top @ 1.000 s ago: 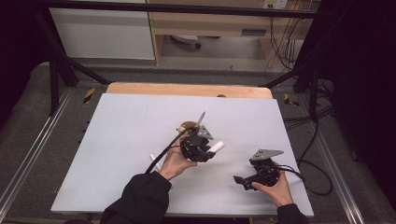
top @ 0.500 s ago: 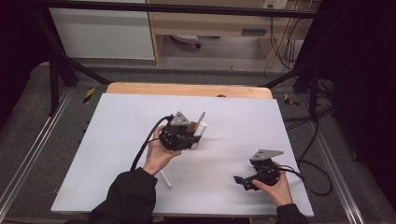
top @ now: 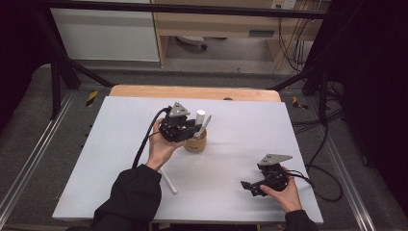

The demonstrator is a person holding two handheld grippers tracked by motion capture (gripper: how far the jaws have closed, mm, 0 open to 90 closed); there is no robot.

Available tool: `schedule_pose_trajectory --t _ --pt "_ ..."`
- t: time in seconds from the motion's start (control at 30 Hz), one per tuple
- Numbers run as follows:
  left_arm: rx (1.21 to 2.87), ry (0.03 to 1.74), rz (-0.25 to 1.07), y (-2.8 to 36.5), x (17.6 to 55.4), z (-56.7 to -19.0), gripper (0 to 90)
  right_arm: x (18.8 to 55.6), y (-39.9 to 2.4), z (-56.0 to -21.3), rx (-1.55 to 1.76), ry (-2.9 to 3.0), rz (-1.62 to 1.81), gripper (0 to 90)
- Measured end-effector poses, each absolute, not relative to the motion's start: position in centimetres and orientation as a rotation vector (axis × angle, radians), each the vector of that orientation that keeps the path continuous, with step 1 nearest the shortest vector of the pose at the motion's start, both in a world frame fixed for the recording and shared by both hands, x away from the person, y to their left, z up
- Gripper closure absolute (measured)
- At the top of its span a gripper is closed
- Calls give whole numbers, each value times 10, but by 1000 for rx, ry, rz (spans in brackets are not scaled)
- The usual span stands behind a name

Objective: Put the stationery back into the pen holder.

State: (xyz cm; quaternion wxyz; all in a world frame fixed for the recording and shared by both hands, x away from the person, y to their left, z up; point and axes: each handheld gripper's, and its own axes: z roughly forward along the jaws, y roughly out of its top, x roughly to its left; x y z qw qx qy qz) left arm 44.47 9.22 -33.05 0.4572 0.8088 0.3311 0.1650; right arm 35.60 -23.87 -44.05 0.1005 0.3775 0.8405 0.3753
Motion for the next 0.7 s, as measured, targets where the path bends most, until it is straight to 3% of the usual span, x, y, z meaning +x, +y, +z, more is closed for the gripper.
schedule_pose_trajectory --t 0.7 --pt "2054 896 362 87 474 -368 694 356 -238 -442 1113 2489 1103 8"
